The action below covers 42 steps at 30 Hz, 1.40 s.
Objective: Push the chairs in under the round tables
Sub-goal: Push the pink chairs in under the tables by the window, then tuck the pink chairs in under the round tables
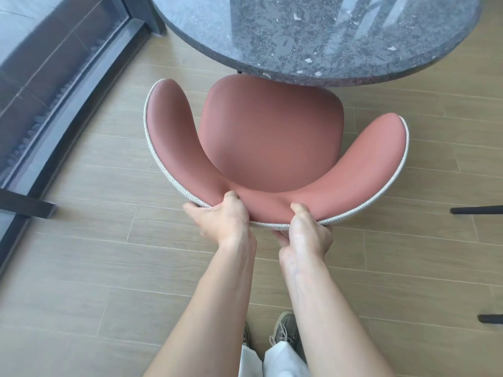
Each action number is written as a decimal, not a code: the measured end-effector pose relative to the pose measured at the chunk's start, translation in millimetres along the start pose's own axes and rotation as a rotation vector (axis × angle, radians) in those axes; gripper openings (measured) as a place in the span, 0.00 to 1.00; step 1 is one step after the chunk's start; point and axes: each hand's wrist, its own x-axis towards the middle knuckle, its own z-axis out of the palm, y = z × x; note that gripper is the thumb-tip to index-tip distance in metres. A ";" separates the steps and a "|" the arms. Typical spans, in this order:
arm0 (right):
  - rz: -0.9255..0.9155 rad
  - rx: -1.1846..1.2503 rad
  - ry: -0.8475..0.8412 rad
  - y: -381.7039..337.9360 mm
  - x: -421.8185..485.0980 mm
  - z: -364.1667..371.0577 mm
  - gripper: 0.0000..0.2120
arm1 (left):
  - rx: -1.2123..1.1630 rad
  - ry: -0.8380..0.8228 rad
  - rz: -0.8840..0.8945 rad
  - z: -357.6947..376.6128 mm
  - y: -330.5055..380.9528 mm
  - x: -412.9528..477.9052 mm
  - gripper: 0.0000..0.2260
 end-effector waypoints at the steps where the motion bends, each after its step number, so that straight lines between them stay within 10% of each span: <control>1: 0.004 -0.011 -0.002 -2.3 -1.3 1.9 0.12 | 0.010 -0.007 -0.004 0.8 2.9 -0.1 0.19; 11: -0.060 -0.027 -0.092 -15.0 -3.6 16.2 0.13 | 0.016 -0.057 0.019 19.6 18.3 4.7 0.19; 16: -0.091 -0.113 -0.414 -19.2 -26.7 -11.6 0.12 | -0.227 -0.377 0.173 -16.4 28.9 -14.5 0.15; 24: -0.888 -0.183 -0.875 -88.7 -99.1 -2.6 0.22 | -0.265 -0.872 0.580 -60.2 133.2 -48.2 0.24; 31: -1.122 -0.132 -1.037 -218.5 -223.8 2.5 0.42 | -0.310 -1.093 0.906 -85.1 292.9 -154.0 0.37; 42: -1.430 -0.055 -1.069 -362.4 -278.7 -56.3 0.40 | -0.406 -1.255 1.185 -59.9 377.2 -283.3 0.31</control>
